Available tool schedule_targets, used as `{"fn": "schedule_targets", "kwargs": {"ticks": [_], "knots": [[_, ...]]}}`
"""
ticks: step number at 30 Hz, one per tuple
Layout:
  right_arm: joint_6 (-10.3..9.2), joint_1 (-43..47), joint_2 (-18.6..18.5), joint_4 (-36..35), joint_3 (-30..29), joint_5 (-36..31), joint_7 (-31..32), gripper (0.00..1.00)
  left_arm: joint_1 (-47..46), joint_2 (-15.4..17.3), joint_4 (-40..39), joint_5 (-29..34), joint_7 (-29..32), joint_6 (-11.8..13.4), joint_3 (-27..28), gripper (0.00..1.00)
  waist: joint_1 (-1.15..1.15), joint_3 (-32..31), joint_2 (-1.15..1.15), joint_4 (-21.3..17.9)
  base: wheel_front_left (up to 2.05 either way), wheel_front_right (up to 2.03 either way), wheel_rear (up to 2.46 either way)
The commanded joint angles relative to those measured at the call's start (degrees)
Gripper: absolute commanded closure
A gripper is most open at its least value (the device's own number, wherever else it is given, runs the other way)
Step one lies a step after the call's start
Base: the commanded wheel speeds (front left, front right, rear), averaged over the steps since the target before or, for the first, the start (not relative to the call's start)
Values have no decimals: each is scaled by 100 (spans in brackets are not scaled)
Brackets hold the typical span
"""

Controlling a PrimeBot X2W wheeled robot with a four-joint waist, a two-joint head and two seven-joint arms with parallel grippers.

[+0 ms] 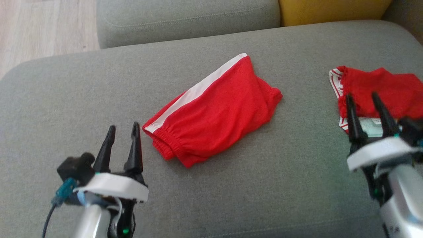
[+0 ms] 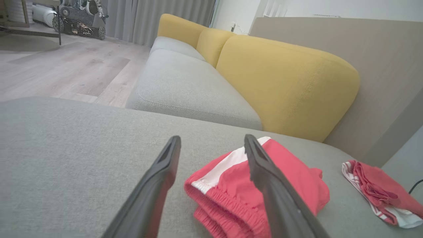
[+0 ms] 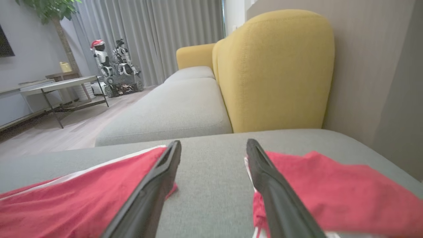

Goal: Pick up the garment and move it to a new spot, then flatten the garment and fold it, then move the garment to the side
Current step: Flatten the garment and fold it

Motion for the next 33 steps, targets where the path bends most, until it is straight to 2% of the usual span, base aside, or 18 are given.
{"fn": "schedule_targets", "kwargs": {"ticks": [1, 9, 19, 25, 33], "knots": [[11, 112, 69, -326, -47, -128, -69, 0, -71, -24, -226, 169, -70, -68, 322, 0, 0, -26, 0, -7, 0, 0, 0], [11, 1079, 584, -930, -612, -901, -53, 0, 419, -221, -166, 445, -70, -364, 631, 0, 0, -125, 0, -19, 0, 0, 0], [11, 1330, 852, -1309, -818, -1112, 180, 0, 344, -228, -159, 312, -70, -385, 499, 0, 0, -6, 0, 140, 0, 0, 0], [11, 1072, 1014, -1377, -790, -696, 622, 0, 194, -228, -145, 286, -70, -387, 381, 0, 0, 303, 0, 418, 0, 0, 0], [11, 98, 1290, -822, -1140, 630, 1969, 0, -112, -229, -63, 273, -70, -434, 228, 0, 0, 826, 0, 903, 0, 0, 0]]}}
